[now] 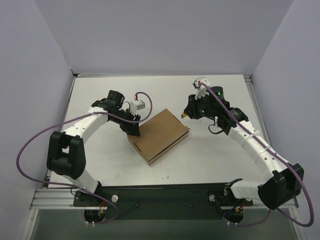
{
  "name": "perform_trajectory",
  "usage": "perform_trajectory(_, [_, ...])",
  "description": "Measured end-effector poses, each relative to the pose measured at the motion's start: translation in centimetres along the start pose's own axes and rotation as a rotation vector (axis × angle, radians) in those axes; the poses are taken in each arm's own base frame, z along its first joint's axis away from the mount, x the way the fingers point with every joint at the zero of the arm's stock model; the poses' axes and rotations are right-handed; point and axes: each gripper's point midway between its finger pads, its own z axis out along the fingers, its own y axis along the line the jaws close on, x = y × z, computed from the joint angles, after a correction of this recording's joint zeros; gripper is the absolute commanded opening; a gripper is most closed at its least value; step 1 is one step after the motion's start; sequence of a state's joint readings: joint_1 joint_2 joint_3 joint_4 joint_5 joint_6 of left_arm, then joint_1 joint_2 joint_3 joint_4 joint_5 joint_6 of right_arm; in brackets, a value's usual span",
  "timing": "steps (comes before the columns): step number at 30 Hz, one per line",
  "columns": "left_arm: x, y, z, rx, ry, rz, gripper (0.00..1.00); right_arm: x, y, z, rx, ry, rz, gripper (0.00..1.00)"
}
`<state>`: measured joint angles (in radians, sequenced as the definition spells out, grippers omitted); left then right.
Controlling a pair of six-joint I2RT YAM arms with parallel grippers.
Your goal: Unpack the express box
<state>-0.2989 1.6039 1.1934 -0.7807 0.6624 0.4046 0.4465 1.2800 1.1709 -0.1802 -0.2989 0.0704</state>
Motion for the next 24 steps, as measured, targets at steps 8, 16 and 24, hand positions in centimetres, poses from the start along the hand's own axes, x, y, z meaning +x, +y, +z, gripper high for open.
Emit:
perform_trajectory(8, [-0.3,1.4,1.6,-0.01,-0.012,-0.108,0.52,10.1,-3.5,-0.4,0.132,0.257,0.019,0.0])
perform_trajectory(16, [-1.0,3.8,2.2,-0.057,-0.059,-0.27,0.5,10.0,-4.2,-1.1,0.15,0.252,0.017,0.0])
perform_trajectory(24, [-3.2,6.4,3.2,-0.049,-0.082,-0.286,0.42,10.0,-3.6,-1.0,0.113,0.255,0.019,0.0])
